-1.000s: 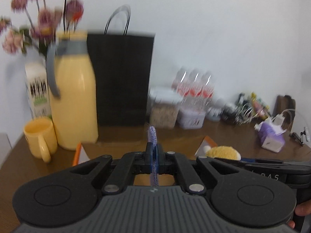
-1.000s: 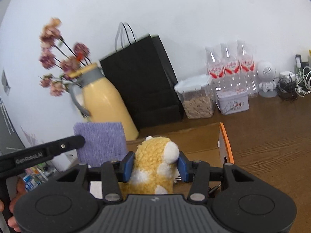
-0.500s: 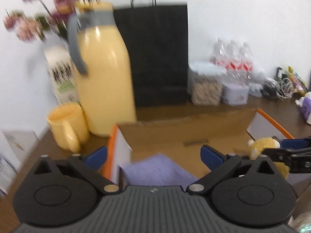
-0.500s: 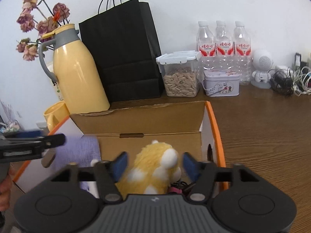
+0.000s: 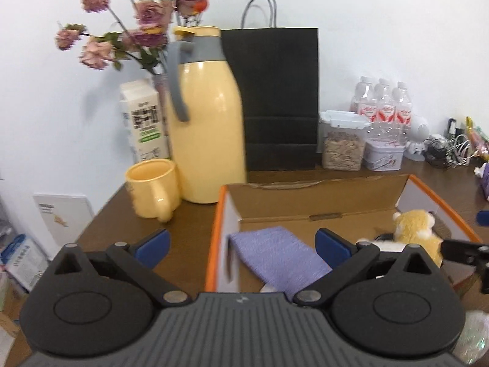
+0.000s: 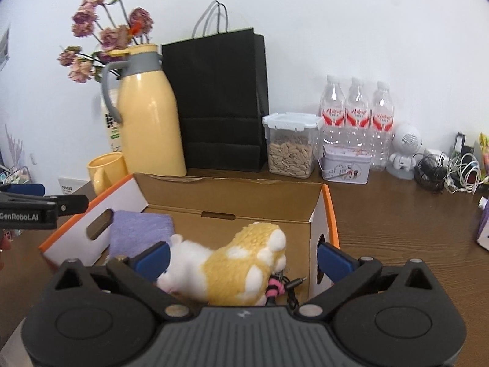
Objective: Organize objects
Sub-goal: 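Move the right gripper to the navy zip case and grasp it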
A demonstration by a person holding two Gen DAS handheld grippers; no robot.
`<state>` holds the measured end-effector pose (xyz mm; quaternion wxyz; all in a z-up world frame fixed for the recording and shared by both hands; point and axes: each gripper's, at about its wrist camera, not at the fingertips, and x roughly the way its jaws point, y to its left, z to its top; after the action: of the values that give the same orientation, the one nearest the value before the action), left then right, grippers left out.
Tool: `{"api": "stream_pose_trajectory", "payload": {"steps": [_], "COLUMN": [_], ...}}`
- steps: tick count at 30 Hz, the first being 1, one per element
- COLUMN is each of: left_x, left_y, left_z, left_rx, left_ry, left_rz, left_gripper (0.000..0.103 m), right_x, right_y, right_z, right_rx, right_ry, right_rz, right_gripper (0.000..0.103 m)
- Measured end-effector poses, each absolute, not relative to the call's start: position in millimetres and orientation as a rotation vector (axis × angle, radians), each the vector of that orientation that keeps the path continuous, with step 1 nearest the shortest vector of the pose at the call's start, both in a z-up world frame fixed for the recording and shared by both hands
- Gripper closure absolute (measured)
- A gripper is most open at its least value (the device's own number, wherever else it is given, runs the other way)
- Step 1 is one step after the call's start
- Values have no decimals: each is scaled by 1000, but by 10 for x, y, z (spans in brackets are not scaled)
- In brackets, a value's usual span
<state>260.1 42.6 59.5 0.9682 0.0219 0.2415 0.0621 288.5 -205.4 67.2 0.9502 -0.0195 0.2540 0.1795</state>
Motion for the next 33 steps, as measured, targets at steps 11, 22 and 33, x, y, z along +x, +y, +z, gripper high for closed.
{"api": "stream_pose_trajectory", "payload": {"steps": [11, 22, 33], "left_x": [1725, 980, 496], "left_y": [495, 558, 701], "left_z": [628, 428, 196], "left_rx": [59, 22, -10], "left_ry": [432, 461, 503], "left_rz": [147, 222, 296], "left_gripper": [0, 0, 0], "right_x": [2100, 1406, 1129], "right_y": [-2057, -1845, -1619], "right_z": [750, 529, 292], "right_rx": [-97, -179, -186], "right_ry": [472, 529, 594], "right_rz": [383, 442, 515], "right_gripper": [0, 0, 9]}}
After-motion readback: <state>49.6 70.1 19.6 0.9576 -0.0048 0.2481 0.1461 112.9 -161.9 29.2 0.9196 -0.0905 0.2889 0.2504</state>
